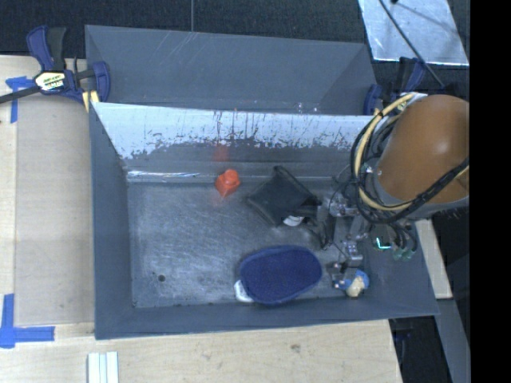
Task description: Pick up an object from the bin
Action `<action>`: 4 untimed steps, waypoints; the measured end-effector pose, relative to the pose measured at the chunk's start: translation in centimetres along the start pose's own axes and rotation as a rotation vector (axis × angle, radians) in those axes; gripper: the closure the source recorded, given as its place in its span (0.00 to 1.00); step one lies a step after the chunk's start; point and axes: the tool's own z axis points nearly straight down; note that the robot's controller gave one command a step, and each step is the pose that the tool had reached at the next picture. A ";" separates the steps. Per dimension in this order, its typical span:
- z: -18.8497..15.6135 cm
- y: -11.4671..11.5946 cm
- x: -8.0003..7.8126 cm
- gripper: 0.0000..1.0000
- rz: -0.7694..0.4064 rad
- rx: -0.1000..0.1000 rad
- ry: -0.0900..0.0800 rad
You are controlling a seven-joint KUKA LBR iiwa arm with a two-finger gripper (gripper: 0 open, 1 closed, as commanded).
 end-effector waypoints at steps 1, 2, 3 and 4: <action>12.3 1.9 -2.0 0.00 -0.134 0.000 0.006; 12.2 1.8 -2.1 0.00 -0.135 0.001 0.003; 12.1 1.7 -2.2 0.00 -0.137 0.002 0.002; 12.1 1.7 -2.2 0.00 -0.139 0.003 0.001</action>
Offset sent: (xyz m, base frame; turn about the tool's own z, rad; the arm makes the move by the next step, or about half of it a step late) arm 0.0217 0.0191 -0.1211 -0.1328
